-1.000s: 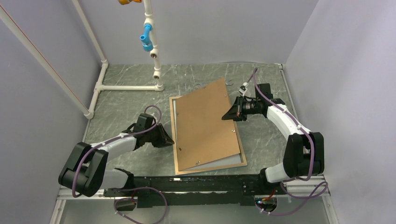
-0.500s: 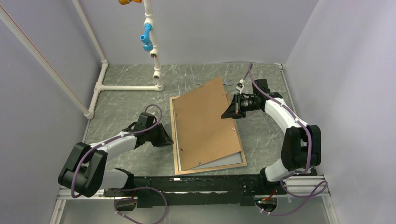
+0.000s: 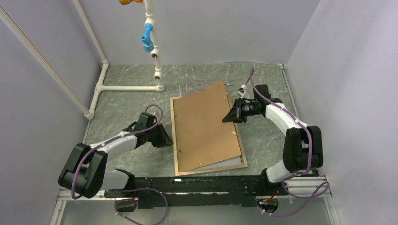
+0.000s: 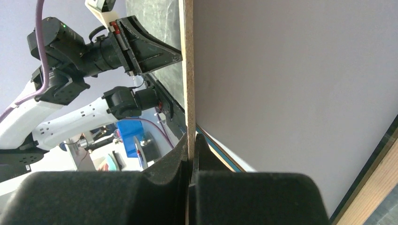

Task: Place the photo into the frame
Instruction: Place the photo frame item in the photo frame.

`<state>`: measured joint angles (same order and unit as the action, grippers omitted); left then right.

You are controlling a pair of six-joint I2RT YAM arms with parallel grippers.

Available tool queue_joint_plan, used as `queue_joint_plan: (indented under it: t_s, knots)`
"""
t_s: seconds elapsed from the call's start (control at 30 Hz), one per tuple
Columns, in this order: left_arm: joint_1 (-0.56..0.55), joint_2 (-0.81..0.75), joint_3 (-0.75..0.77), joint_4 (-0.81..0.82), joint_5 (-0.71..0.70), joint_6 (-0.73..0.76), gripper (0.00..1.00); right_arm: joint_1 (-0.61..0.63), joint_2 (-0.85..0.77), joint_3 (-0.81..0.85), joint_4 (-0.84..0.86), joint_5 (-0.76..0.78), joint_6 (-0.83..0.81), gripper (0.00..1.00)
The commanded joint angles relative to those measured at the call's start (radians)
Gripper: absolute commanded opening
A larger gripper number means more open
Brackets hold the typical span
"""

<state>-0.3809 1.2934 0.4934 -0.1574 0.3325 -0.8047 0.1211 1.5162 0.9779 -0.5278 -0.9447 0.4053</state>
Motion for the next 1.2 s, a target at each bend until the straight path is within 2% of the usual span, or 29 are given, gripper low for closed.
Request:
queue_joint_plan:
  t_s: [0.0, 0.17, 0.2, 0.3, 0.37, 0.5, 0.63, 0.77, 0.87, 1.17]
  knots:
    - [0.004, 0.012, -0.009, -0.079, -0.084, 0.048, 0.24, 0.045, -0.019, -0.018, 0.027, 0.022, -0.010, 0.00]
    - [0.002, -0.009, 0.002, -0.099, -0.093, 0.055, 0.29, 0.057, -0.017, -0.027, 0.010, 0.064, -0.020, 0.00]
    - [0.002, -0.018, 0.005, -0.105, -0.092, 0.058, 0.33, 0.059, -0.017, -0.029, 0.005, 0.072, -0.024, 0.00]
    - [0.003, -0.073, 0.009, -0.120, -0.096, 0.070, 0.54, 0.065, -0.024, -0.043, -0.002, 0.108, -0.025, 0.00]
    - [0.002, -0.129, 0.013, -0.128, -0.087, 0.076, 0.65, 0.068, -0.029, -0.056, 0.004, 0.121, -0.021, 0.07]
    - [0.002, -0.264, 0.030, -0.156, -0.079, 0.074, 0.82, 0.080, -0.033, -0.076, 0.006, 0.161, -0.020, 0.18]
    - [0.000, -0.403, 0.054, -0.158, -0.035, 0.059, 0.92, 0.094, -0.056, -0.103, 0.012, 0.216, -0.013, 0.27]
    - [0.001, -0.463, 0.104, -0.183, 0.002, 0.059, 0.99, 0.103, -0.078, -0.148, 0.052, 0.227, 0.013, 0.39]
    - [0.000, -0.473, 0.136, -0.204, 0.028, 0.061, 1.00, 0.118, -0.078, -0.167, 0.078, 0.239, 0.024, 0.47]
    - [-0.005, -0.484, 0.149, -0.174, 0.082, 0.045, 0.99, 0.171, -0.058, -0.170, 0.098, 0.298, 0.029, 0.59]
